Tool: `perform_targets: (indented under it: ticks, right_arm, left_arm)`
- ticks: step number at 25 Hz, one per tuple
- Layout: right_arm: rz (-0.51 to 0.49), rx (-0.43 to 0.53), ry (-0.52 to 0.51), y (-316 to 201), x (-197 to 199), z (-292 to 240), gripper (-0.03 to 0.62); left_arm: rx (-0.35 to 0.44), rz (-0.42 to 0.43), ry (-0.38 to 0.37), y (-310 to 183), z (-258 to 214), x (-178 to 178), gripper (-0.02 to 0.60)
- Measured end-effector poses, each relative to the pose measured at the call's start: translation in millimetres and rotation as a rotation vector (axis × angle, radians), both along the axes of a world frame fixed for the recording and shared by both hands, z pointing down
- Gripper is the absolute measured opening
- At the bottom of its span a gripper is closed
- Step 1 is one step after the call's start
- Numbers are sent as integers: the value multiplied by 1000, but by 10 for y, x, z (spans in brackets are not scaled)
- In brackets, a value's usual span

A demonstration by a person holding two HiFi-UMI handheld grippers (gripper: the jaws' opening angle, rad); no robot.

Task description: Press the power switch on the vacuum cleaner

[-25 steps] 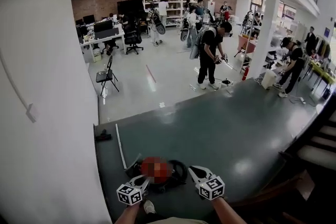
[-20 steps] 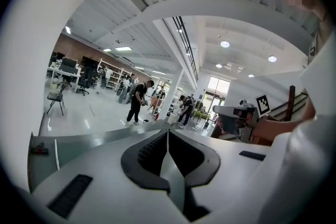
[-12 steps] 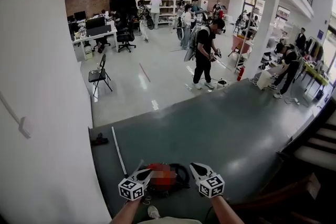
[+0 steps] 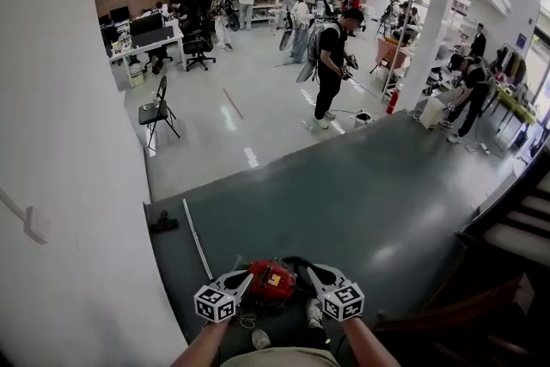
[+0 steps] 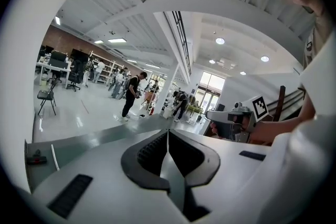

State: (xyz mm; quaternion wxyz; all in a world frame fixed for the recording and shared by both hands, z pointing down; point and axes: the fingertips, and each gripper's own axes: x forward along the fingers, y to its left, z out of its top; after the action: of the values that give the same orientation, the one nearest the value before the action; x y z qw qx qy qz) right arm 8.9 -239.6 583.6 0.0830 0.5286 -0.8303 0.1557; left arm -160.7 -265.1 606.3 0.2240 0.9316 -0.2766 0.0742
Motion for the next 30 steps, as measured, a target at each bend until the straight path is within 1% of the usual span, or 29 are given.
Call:
perform_targets:
  ticks: [4,7,10,14,20,26,30]
  right_arm:
    - [18,-29,38,-185,100,272,11]
    - [17,-38,63,-390,189,500,11]
    - [33,-93,62,-560,271,815,11]
    - [-12,-150,116,-733,335,1325,11]
    - [-86,-278,170,-968,338,2461,11]
    - [-139,-419,254,-1247,435,3698,11]
    - [-138,-505,300,-1351,459,4450,11]
  left_arm:
    - [-38,-19,-19,-184,324,-61,5]
    - [-53,-4,-34,-303,578,9,5]
    - [-85,-4,-53,-386,749,40,5]
    - [-143,-30,-86,-461,1104,112,5]
    - [-218,-32,-195,-591,1865,224,5]
    - [-316,-52,-272,-734,2538,411,3]
    - [-372,-39,-328,-744,2996,523,3]
